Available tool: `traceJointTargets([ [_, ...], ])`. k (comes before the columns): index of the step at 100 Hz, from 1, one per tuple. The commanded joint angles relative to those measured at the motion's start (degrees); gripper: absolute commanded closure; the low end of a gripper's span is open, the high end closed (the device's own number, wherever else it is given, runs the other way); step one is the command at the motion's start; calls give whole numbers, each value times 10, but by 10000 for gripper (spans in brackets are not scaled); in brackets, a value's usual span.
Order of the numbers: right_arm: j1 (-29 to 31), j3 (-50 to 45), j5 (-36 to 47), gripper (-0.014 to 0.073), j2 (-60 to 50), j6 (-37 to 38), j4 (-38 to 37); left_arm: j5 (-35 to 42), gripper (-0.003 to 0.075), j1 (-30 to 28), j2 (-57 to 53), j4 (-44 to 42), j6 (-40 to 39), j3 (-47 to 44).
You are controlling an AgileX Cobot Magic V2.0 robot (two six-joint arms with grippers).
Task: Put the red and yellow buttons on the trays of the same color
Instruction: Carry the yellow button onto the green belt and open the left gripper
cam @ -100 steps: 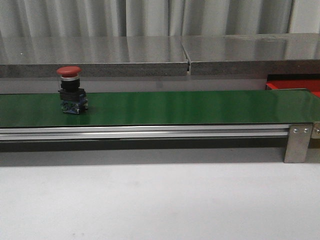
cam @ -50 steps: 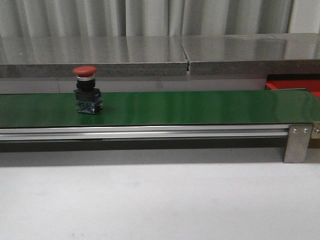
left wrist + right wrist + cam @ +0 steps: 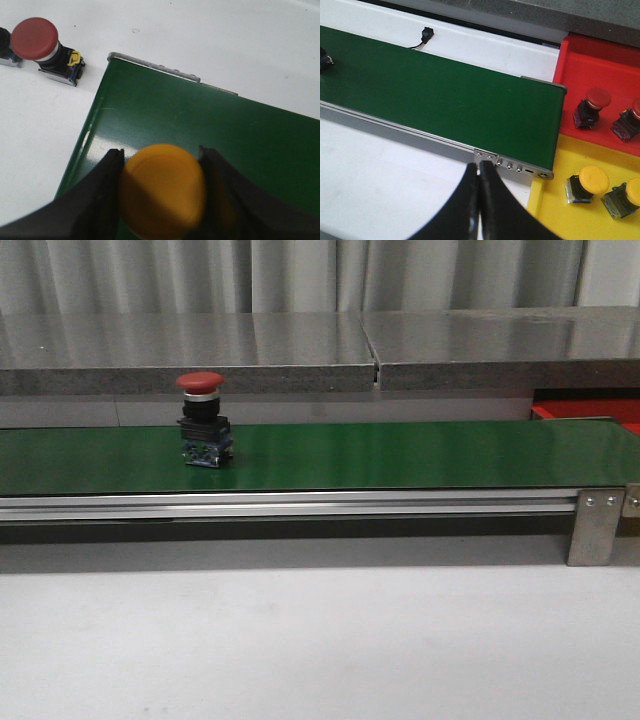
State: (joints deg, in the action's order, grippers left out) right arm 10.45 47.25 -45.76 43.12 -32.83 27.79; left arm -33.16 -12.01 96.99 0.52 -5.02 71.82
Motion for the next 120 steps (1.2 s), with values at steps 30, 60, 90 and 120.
traceJointTargets([
  [30, -1, 15, 32, 662, -3, -5, 15, 28, 615, 4, -14, 4, -1, 14],
  [60, -1, 15, 32, 662, -3, -5, 15, 29, 24, 4, -16, 4, 1, 14],
  [90, -1, 15, 32, 662, -3, -5, 15, 30, 68, 15, -53, 7, 15, 45],
  [120, -1, 15, 32, 662, -3, -5, 15, 37, 68, 89, -168, 9, 29, 31],
])
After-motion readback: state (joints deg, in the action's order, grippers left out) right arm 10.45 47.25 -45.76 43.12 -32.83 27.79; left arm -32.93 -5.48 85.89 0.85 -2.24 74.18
